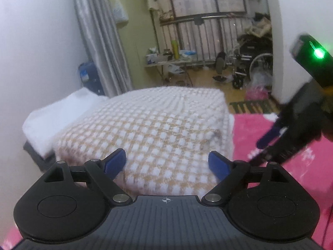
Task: Fold clothes
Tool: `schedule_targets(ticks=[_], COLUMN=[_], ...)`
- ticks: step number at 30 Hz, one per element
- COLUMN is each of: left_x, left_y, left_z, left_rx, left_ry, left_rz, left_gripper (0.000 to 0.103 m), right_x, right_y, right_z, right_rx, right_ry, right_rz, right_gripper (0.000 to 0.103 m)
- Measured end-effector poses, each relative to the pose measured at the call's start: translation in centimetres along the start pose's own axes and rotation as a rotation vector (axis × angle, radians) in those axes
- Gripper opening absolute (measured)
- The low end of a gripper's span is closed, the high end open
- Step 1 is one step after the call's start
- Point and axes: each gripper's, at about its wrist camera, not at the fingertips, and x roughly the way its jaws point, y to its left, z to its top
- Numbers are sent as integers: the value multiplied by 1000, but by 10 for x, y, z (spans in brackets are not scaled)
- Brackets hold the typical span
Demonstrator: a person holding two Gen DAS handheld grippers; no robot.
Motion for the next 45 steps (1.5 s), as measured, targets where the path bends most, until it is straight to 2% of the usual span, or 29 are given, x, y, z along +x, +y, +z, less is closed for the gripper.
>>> schedule_targets(ticks=[3,5,6,10,11,12,15,17,19,20,22,24,28,31,37,41,45], left_x=[-21,-39,-50,-90,-100,-111,-142,-158,-170,-172,-175,-177,-176,-178,-186,-184,-185], left_y=[3,5,5,17,20,23,31,39,43,44,47,48,45,41,41,30,21], left_z=[2,0,-2,11,15,21,37,44,48,48,50,47,38,32,28,31,35], left_rx=[-42,-69,-84,-184,-204,-217,-259,-314,-358,-371,-396,-412,-422,-415,-424,-355,-310], left_ry=[30,32,24,-55,-83,-108,-179,-233,-247,-226,-184,-141,-63,-14,-7,23,17], left_rz=[-32,-39,-37,-61,-63,-59,-33,10,42,42,42,42,53,77,127,144,159], left_gripper=[89,90,92,97,99,100,103,103,103,103,103,103,103,103,103,103,103], right_x=[-40,-72,-89,-150,-164,-177,-216,-245,-270,-280,-288,-282,-276,-278,-282,-274,-270], right_y=[13,22,27,55,63,71,93,104,116,120,126,129,132,133,135,144,145], right_z=[-9,-15,-18,-31,-34,-37,-42,-42,-45,-48,-57,-62,-61,-60,-64,-67,-70], right_rx=[-90,-91,-80,-60,-55,-46,-7,38,79,102,146,161,202,220,210,179,164], right_ry=[10,-2,-9,-69,-87,-106,-153,-198,-252,-284,-333,-301,-287,-321,-337,-312,-288], right_rz=[-79,-116,-129,-159,-166,-167,-158,-148,-146,-141,-99,-86,-113,-173,-141,-162,-162], right_gripper=[56,62,68,88,97,101,101,103,103,103,103,103,103,103,103,103,103])
